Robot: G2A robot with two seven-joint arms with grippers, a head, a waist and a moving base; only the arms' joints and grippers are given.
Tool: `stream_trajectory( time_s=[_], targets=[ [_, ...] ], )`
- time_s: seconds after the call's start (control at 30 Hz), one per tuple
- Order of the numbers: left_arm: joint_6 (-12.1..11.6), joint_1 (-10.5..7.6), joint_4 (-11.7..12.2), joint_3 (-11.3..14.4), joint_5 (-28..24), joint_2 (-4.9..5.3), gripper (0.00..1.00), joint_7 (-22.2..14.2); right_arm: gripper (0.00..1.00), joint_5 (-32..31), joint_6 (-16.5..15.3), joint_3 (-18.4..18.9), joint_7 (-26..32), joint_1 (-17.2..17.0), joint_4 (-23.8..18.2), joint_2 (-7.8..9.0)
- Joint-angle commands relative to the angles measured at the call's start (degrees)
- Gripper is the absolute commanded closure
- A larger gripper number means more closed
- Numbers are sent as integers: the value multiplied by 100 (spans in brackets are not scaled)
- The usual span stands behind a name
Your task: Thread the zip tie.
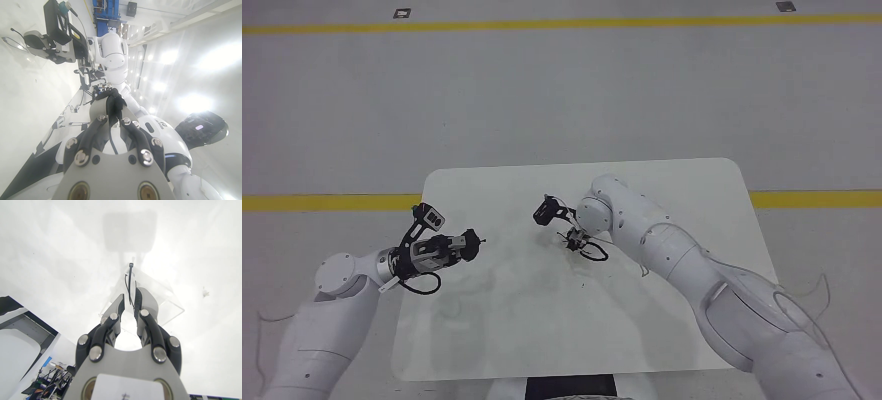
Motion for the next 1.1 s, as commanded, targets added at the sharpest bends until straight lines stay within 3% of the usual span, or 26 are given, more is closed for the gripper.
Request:
stream_trajectory(
  time_s=[0.0,0.13,0.27,0.4,0.6,0.87,1.0,1.07],
  targets=[
    [0,0,0,0,0,0,100,0,86,-1,-10,-3,-19,2,51,-18],
    [0,0,0,0,0,0,100,0,87,15,-10,-25,-43,13,139,-58],
    [0,0,0,0,0,0,100,0,100,21,-10,-9,-48,49,224,-72],
    [0,0,0,0,0,0,100,0,100,17,2,65,12,75,190,-45],
    [0,0,0,0,0,0,100,0,100,-28,109,282,197,56,-194,82],
    [0,0,0,0,0,0,100,0,100,6,0,1116,250,-254,-1420,544],
    [0,0,0,0,0,0,100,0,100,104,-10,1540,-55,-677,-2465,882],
    [0,0,0,0,0,0,100,0,100,247,-10,1564,-203,-790,-2866,1007]
  ],
)
